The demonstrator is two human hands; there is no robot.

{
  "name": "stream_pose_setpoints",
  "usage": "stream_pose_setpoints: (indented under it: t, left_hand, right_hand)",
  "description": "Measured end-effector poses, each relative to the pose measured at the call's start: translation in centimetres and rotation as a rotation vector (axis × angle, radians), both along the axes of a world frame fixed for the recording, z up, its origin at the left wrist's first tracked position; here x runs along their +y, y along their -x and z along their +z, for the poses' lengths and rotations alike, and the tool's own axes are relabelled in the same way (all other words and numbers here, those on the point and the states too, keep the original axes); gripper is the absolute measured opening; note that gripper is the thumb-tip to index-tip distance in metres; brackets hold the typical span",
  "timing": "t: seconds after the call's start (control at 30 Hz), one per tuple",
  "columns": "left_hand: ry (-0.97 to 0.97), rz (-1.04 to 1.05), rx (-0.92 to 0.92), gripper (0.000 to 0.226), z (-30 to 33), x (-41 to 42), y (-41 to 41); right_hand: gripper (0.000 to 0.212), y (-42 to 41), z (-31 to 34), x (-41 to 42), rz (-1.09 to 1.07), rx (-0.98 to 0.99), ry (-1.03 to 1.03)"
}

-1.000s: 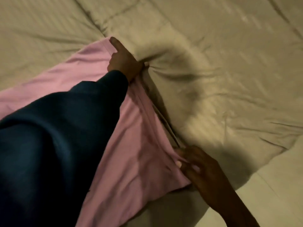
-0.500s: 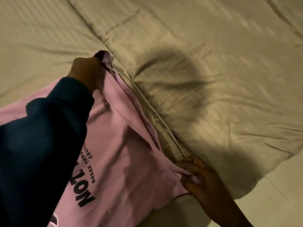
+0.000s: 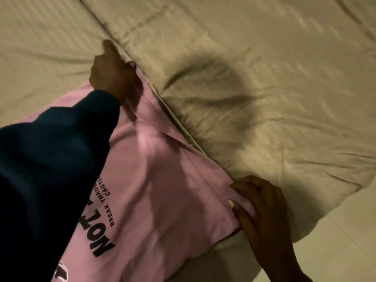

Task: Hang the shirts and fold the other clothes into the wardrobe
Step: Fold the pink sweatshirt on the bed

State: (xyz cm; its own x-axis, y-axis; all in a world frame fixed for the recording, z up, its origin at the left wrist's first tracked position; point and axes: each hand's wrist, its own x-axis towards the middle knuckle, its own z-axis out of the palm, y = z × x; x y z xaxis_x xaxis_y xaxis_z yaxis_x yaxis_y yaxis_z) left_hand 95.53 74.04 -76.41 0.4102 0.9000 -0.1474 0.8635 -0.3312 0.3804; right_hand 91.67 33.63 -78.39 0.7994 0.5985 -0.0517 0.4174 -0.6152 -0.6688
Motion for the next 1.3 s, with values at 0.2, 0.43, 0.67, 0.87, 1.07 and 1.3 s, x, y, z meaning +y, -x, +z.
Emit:
stream_pose_setpoints:
  t: [0.2,0.43,0.67,0.87,1.07,1.3]
  left_hand:
    - [0.240,0.033,-0.471,0.034,-0.9,-0.4,3.5]
    - [-0.112,-0.063,-0.454,0.021,-3.1,-10.0,16.5]
    - [-0.248,0.354,-0.357,0.020,-2.6,-15.1,32.6]
    - [-0.418,0.853,-0.049,0.023,-2.4,-15.7,48.5]
    - [-0.185,1.144,-0.258,0.030,-3.0,-14.9,55.9]
    - [-0.090,1.113,-0.431,0.015,-2.7,-7.9,57.8]
  right_hand:
    - [0.044,2.1,-1.0,1.0,-0.069,-0.092,0.133]
    - [0.028,7.3,-0.9,7.3,0.094,-0.047,0.018]
    - [0.026,14.9,-0.4,16.9,0.523,0.217,-0.102]
    - [0.019,24.3,0.5,26.0,0.908,0.163,-0.105]
    - [0.021,33.9,1.9,36.9,1.105,0.023,-0.116]
    - [0.032,38.7,0.4,46.5,1.050,-0.255,0.018]
